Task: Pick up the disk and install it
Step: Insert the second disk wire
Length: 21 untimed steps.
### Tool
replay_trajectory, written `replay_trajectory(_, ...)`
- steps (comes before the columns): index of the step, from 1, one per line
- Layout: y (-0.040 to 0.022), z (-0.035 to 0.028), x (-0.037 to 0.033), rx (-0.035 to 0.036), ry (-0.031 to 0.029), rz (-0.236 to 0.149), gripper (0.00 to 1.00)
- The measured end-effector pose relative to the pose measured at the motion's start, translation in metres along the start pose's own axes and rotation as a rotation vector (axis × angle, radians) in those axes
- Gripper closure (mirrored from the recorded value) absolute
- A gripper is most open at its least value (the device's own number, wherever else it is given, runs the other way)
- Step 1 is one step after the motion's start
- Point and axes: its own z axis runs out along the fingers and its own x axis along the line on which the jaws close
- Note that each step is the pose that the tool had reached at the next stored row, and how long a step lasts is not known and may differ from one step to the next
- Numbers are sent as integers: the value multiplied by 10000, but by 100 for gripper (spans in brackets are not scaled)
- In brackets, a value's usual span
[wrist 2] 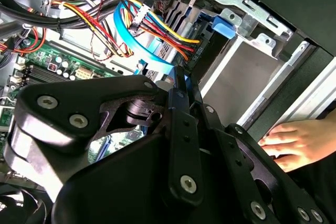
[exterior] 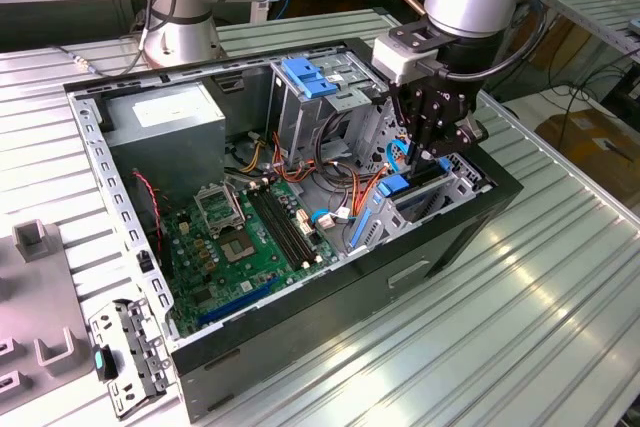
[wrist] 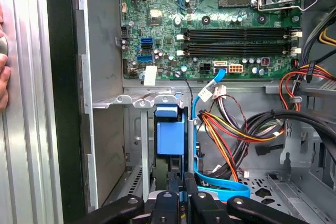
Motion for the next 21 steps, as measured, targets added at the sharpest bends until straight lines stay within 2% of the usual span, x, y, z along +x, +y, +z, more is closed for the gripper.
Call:
replay_trajectory(4, 0, -1, 1, 1, -8, -3, 84)
replay_trajectory(8, 0, 1, 10, -1, -51, 1, 84)
replay_trajectory(10, 0, 3, 20, -2, -160, 12, 84)
replay_trajectory(11, 0, 4, 26, -3, -244, 21, 84)
replay_trajectory(13, 0, 5, 35, -3, -286, 24, 84)
replay_trajectory(17, 0, 9, 58, -4, -321, 28, 84)
replay_trajectory(21, 0, 12, 85, -5, -413, 38, 84)
